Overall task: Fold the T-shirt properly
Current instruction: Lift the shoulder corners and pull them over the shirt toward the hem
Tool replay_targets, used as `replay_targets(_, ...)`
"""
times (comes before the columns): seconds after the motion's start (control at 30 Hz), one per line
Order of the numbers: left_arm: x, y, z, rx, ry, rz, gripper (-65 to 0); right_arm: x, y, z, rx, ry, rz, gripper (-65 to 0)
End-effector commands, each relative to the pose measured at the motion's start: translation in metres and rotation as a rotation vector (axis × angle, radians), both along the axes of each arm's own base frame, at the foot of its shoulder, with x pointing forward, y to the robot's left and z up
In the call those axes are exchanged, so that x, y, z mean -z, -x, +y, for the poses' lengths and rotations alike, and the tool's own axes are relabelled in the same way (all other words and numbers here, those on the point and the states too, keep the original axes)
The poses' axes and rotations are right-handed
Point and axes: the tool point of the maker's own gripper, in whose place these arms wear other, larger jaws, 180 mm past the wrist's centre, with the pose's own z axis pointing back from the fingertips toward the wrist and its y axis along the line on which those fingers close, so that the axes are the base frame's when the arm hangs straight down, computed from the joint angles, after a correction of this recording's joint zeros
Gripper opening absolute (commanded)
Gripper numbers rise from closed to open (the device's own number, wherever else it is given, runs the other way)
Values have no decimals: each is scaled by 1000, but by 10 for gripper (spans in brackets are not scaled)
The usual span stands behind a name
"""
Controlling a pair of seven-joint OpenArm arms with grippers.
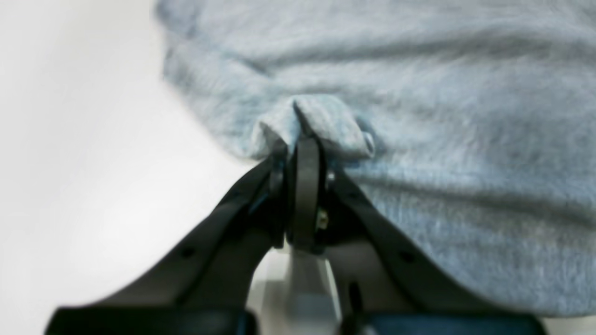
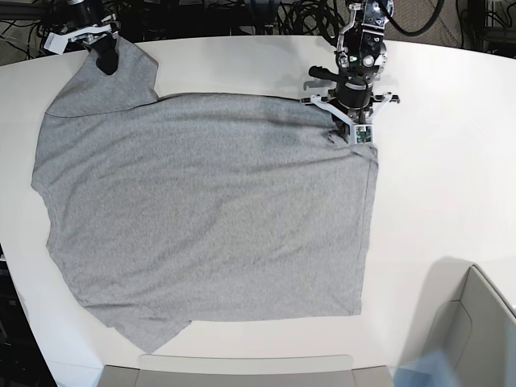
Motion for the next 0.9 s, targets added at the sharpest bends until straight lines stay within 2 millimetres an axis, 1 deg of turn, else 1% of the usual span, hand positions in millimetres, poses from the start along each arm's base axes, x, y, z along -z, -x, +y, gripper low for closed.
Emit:
replay_targets(0.0,2,18,10,-28,-18,40,-650,-4,1,-2,-5,2,-6,-648)
replay_targets(0.07,-6,27,13,-39,-22,21,-650,-3,7,-2,-13,5,10,-650)
replay_targets(0.13,-18,34,15,-43,-29,-11,-650,-10,4,0,-29,3,-4,-650)
replay_targets(0.23,-27,45,15,-40,-30,-21,-650,-18,10,8,-39,-14,-8,-650)
replay_targets(0.33,-30,54,15,-41,-30,-15,-650,-31,12,17,-54,-30,-26,-650)
replay_targets(0.43,-27,67,15,-41,-32,11,-650,-48,14,14,-49,-21,-51,-650)
replay_targets(0.5,-26,71,17,-44,-35,21,-650,-55,15,15,-41,-24,-61,-650)
replay_targets(0.57,-27,76,26,-65,-50,25,-650,-66,15,14,-34,-19,-81,-650)
replay_targets(0.7,-48,71,34,-89,-43,-56,-650,-86,12,21,-27,-35,-124,-650)
replay_targets(0.73,-51,70,34,-88,-44,-64,-650,-88,12,23,-26,-40,-128,-650)
replay_targets(0.87,-54,67,33,-88,-36,-60,-650,-93,11,27,-25,-49,-138,-650)
